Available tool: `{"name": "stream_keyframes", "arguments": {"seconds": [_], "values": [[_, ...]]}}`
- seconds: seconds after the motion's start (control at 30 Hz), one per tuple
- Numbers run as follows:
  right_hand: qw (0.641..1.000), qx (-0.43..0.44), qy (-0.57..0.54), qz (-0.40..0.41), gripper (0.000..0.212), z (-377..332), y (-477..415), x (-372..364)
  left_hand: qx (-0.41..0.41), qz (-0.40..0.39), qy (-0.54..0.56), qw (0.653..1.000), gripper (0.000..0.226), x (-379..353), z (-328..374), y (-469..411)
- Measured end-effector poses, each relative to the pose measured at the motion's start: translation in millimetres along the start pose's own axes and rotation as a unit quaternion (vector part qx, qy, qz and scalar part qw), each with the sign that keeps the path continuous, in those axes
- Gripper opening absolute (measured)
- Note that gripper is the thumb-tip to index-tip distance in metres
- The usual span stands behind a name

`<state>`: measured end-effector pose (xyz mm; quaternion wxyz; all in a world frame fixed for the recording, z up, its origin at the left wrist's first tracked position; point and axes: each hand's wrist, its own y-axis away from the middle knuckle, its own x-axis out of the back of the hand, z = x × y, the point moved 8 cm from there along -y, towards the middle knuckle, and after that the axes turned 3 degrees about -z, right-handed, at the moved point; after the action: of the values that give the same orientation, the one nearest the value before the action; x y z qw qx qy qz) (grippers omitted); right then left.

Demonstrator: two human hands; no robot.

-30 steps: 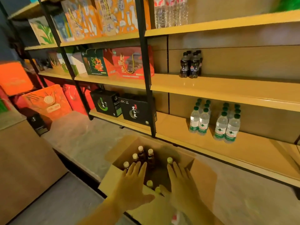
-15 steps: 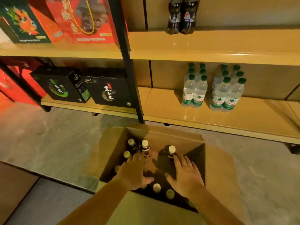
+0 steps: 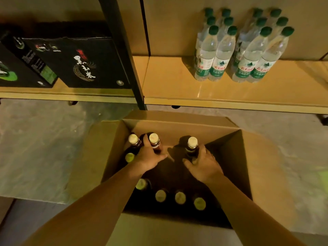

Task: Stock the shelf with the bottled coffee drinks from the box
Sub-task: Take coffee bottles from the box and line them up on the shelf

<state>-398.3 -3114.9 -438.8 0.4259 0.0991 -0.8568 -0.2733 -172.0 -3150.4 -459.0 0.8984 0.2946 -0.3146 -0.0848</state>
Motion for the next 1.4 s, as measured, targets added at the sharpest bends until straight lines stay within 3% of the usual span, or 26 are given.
{"name": "stream_keyframes", "arguments": {"seconds": [0.13,0.3,0.4,0.53,0.83,1.17,1.4], "values": [[0.995,-0.011,-0.094,0.016,0.079,3,-17,-4,-0.012,0.058,0.010,0.998,0.085,-1,-1,-17],[0.991,-0.023,-0.126,0.044,0.073,12,-31,-10,-0.027,0.108,-0.045,0.993,0.042,-3,-6,-35],[0.988,-0.024,-0.146,0.053,0.069,13,-34,-11,-0.027,0.064,-0.084,0.994,0.050,-17,-9,-37],[0.985,-0.011,-0.162,0.063,0.066,12,-39,-11,-0.023,0.022,-0.040,0.999,0.071,-28,-16,-41],[0.980,0.015,-0.186,0.077,0.070,8,-25,7,-0.071,-0.032,-0.028,0.997,0.063,-18,5,-22],[0.962,0.114,-0.228,0.097,0.055,-53,62,103,-0.178,-0.058,-0.035,0.982,0.062,46,117,57],[0.934,0.155,-0.281,0.157,0.062,-72,142,205,-0.264,-0.052,-0.058,0.961,0.060,79,218,125]]}}
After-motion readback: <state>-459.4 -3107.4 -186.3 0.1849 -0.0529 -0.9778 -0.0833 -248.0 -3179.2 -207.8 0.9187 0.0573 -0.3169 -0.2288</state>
